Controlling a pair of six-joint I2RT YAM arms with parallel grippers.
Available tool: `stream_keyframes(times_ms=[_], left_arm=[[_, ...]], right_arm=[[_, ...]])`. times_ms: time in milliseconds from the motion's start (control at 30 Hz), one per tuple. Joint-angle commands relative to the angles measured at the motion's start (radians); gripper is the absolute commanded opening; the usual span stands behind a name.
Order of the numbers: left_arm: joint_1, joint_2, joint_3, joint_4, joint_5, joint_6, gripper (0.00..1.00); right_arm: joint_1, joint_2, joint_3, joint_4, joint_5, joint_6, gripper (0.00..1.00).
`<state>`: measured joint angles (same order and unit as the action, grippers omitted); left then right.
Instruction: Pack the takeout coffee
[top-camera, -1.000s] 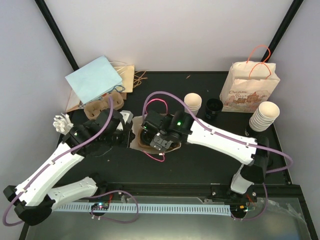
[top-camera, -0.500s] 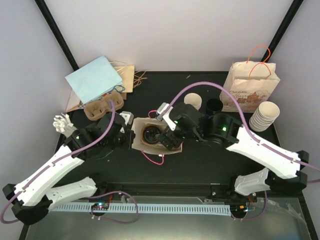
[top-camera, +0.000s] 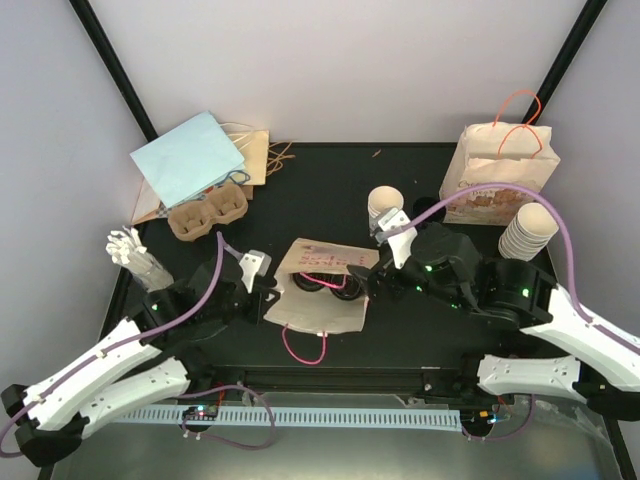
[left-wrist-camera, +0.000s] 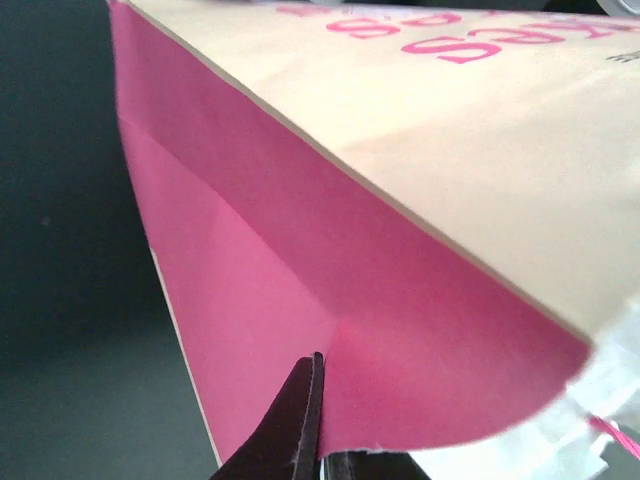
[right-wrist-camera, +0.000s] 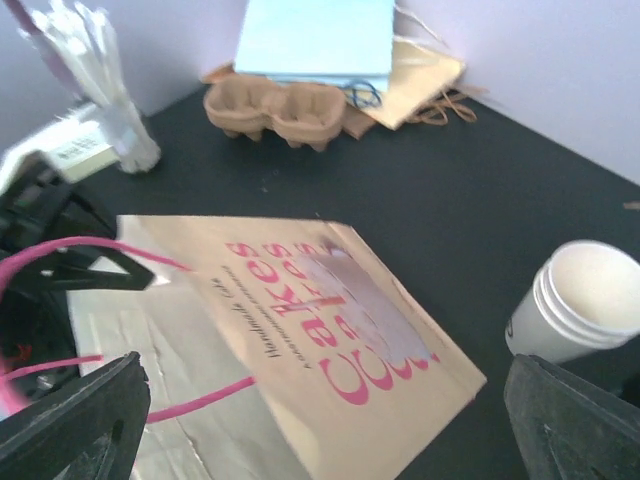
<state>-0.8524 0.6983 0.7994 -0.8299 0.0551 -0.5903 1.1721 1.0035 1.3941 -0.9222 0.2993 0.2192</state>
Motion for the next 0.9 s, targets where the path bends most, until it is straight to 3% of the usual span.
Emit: stream_keyframes(times_ms=[0, 233, 667, 867], left_arm=[[-0.037, -0.053, -0.067, 0.074, 0.067, -0.055, 0.02], [-0.084, -0.090, -0.131, 0.112, 0.082, -0.092, 0.01], [-0.115, -0.166, -0.200, 0.126, 0.087, -0.149, 0.02], [-0.116, -0.180, -0.152, 0.094, 0.046, -0.179, 0.01]], right_arm=[[0.003, 0.022, -0.074, -0.041, 0.102, 0.075, 1.00], [0.001, 0.086, -0.142, -0.087, 0.173, 0.155, 0.97], [-0.010, 0.098, -0.144, -0.057, 0.205, 0.150, 0.96], [-0.025, 0.099, -0.123, -0.066, 0.249, 0.145, 0.97]])
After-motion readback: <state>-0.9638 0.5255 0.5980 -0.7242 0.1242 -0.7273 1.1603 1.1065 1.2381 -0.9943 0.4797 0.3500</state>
